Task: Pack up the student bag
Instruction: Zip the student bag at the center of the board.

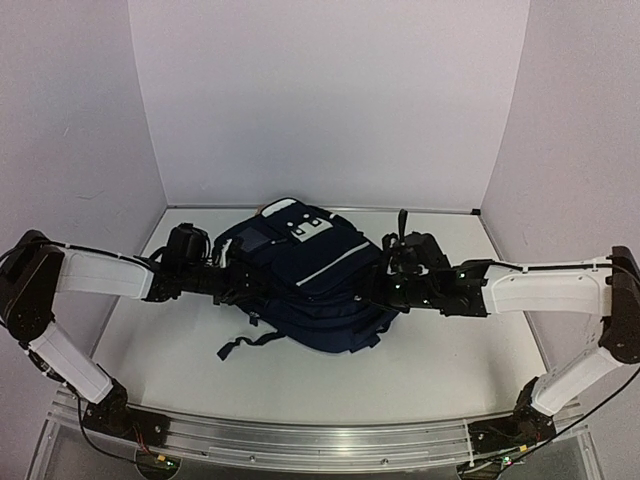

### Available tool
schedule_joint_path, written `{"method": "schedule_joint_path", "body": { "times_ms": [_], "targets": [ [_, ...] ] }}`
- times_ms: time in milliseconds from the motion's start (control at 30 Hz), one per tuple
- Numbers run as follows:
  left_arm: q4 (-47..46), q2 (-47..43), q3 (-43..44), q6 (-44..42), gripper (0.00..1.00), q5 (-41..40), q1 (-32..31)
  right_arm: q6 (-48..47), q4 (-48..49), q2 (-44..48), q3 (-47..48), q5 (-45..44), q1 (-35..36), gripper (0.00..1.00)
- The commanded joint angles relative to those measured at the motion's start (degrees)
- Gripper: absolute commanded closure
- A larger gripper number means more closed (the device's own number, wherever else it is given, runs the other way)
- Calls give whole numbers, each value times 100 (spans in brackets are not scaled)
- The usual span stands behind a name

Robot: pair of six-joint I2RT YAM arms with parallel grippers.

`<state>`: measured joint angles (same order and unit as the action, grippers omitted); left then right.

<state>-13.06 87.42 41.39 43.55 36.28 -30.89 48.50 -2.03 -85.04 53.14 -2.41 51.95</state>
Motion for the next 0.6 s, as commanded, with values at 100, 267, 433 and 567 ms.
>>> {"method": "schedule_joint_path", "body": {
  "times_ms": [100, 267, 433, 567],
  "targets": [
    [2571, -848, 1276, -2055, 39, -1938, -174, -1023, 726, 387, -380, 835, -418, 100],
    [2851, -688, 2024, -2853, 35, -2825, -1077, -1158, 1135, 762, -636, 1255, -407, 100],
    [2940, 202, 2928, -3543, 30, -2743, -1695, -1214, 1183, 1129, -794, 1172, -406, 100],
    [3128, 982, 3678, -3944, 26, -2730, -2096, -1192, 1197, 1260, -883, 1084, -408, 100]
  ]
}}
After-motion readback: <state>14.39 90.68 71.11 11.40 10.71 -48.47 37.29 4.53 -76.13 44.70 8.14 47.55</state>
